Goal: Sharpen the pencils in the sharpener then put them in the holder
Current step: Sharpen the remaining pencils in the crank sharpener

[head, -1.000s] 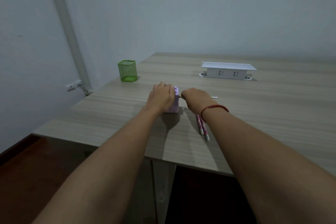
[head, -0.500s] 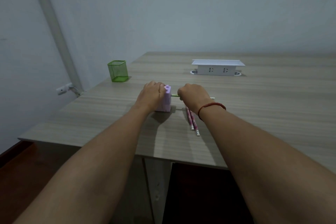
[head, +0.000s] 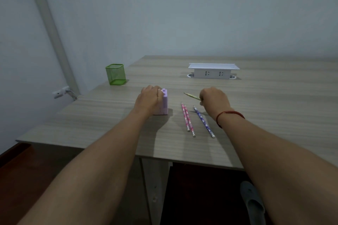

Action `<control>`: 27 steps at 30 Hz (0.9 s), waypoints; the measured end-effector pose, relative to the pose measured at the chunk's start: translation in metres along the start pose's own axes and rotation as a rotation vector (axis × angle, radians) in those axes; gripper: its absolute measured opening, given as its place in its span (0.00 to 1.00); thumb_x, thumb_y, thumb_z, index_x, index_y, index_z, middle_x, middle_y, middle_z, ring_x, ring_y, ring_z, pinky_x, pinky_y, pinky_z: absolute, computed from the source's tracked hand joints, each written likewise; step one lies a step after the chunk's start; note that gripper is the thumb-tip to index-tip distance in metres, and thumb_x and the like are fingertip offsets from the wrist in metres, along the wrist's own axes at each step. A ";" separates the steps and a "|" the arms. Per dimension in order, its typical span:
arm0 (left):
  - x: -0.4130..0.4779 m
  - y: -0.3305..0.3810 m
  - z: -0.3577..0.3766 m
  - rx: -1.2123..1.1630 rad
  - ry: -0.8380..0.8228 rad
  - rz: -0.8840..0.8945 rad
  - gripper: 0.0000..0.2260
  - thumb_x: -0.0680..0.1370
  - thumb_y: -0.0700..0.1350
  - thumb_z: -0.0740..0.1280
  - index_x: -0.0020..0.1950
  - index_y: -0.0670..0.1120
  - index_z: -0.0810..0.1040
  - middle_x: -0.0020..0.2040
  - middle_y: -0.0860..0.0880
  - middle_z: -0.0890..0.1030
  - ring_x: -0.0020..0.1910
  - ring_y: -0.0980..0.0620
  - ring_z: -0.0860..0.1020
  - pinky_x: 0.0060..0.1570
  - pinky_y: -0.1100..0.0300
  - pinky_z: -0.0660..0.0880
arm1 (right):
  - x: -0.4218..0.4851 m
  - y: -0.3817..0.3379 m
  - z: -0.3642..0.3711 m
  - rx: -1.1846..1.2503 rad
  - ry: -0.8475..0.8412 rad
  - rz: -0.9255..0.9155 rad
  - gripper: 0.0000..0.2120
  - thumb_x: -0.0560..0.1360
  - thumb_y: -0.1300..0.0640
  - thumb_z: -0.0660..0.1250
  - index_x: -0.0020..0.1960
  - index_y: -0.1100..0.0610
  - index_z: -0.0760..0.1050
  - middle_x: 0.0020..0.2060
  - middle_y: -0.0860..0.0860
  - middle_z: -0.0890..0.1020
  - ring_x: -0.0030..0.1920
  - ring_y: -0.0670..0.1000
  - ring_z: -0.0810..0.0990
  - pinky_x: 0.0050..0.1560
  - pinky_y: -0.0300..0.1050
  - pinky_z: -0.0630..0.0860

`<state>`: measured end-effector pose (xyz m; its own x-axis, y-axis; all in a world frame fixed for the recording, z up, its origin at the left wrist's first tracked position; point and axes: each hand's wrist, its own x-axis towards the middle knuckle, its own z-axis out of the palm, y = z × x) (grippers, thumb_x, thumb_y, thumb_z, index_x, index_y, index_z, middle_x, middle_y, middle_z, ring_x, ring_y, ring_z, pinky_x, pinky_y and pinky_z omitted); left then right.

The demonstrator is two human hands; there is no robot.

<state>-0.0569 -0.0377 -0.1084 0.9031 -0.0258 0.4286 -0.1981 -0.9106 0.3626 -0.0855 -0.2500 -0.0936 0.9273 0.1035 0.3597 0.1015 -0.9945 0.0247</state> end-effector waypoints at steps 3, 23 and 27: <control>-0.005 0.000 0.002 -0.015 -0.008 0.010 0.13 0.82 0.43 0.52 0.55 0.40 0.75 0.54 0.38 0.78 0.57 0.40 0.73 0.60 0.49 0.68 | -0.003 0.002 -0.002 0.021 0.003 0.036 0.08 0.78 0.63 0.65 0.56 0.61 0.79 0.49 0.59 0.82 0.49 0.59 0.81 0.48 0.48 0.76; -0.023 0.001 0.001 -0.052 0.046 0.049 0.15 0.82 0.43 0.52 0.58 0.41 0.77 0.57 0.40 0.78 0.58 0.41 0.73 0.61 0.49 0.68 | -0.019 0.004 0.012 0.183 -0.106 0.212 0.10 0.81 0.64 0.59 0.55 0.63 0.78 0.52 0.60 0.80 0.50 0.59 0.80 0.43 0.46 0.72; -0.021 0.001 0.002 -0.060 0.044 0.044 0.15 0.82 0.43 0.52 0.58 0.41 0.77 0.57 0.40 0.79 0.58 0.41 0.73 0.61 0.49 0.68 | -0.017 -0.003 0.013 0.213 -0.099 0.139 0.10 0.81 0.62 0.59 0.54 0.63 0.79 0.51 0.60 0.80 0.43 0.57 0.76 0.47 0.49 0.76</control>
<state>-0.0754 -0.0388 -0.1185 0.8757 -0.0460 0.4806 -0.2608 -0.8828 0.3908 -0.0967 -0.2487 -0.1114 0.9673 -0.0227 0.2525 0.0344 -0.9750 -0.2194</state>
